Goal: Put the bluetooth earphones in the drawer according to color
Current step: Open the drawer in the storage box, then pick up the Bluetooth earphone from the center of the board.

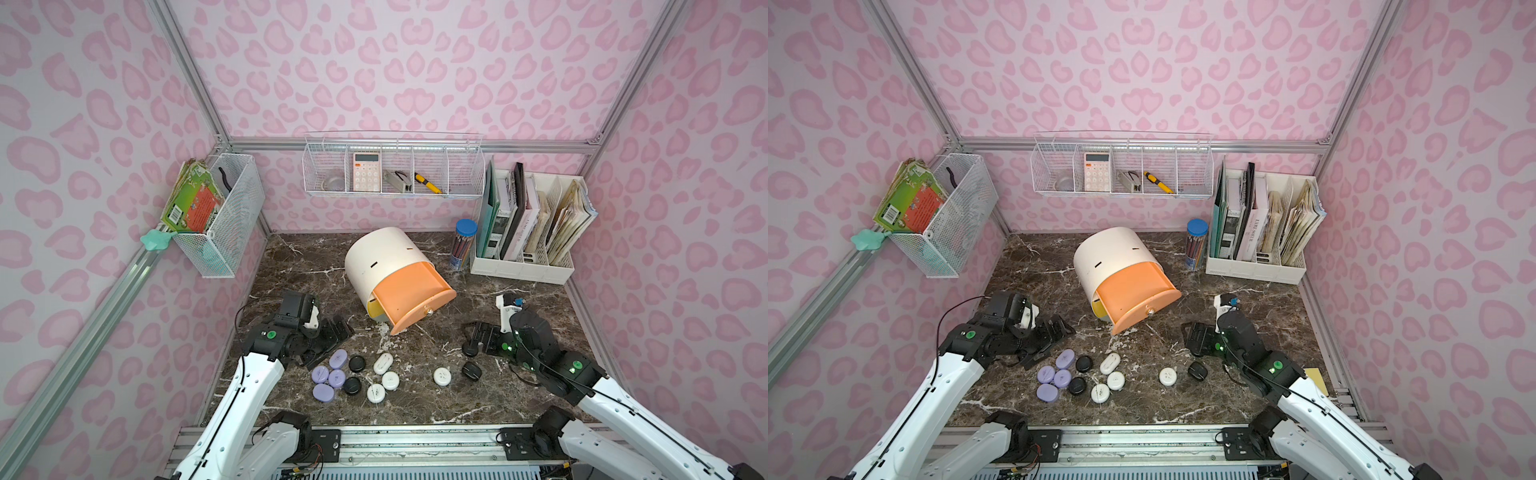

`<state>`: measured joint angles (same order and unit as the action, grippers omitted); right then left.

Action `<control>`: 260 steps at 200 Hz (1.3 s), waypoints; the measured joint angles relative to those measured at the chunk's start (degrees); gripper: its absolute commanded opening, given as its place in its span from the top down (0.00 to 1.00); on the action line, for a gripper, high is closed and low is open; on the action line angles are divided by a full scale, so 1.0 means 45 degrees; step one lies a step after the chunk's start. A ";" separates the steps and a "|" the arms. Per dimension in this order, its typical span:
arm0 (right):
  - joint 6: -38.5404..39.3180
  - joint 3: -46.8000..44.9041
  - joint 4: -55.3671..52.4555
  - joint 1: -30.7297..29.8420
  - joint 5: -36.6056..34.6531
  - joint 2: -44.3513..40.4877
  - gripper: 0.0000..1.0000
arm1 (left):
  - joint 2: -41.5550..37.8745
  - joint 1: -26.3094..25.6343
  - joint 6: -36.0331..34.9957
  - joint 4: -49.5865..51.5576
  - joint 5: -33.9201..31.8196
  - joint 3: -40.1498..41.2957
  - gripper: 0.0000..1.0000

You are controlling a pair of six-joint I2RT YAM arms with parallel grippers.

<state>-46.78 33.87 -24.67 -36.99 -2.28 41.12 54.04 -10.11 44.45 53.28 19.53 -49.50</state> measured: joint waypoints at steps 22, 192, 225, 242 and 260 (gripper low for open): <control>0.0049 -0.0699 -0.0257 0.1214 0.0330 -0.0544 0.01 | 0.0049 -0.0029 0.0034 -0.0112 0.0136 0.0418 0.04; 0.1564 -0.1146 0.1671 0.1224 0.1443 0.5372 0.30 | 0.0461 -0.0350 0.0379 -0.1229 0.0767 0.1957 0.07; 0.1836 -0.0180 0.1783 0.0894 0.0899 0.7344 0.35 | 0.0554 -0.0350 0.0408 -0.1258 0.0772 0.2059 0.07; 0.2021 0.0262 0.1758 0.0554 0.0636 0.8320 0.37 | 0.0578 -0.0355 0.0408 -0.1302 0.0767 0.2069 0.07; 0.2108 0.0738 0.1885 0.0243 0.0087 0.9058 0.38 | 0.0578 -0.0355 0.0408 -0.1302 0.0767 0.2079 0.07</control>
<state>-37.30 37.19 -16.19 -35.90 -1.89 81.89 56.64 -11.70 46.28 47.42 22.98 -40.14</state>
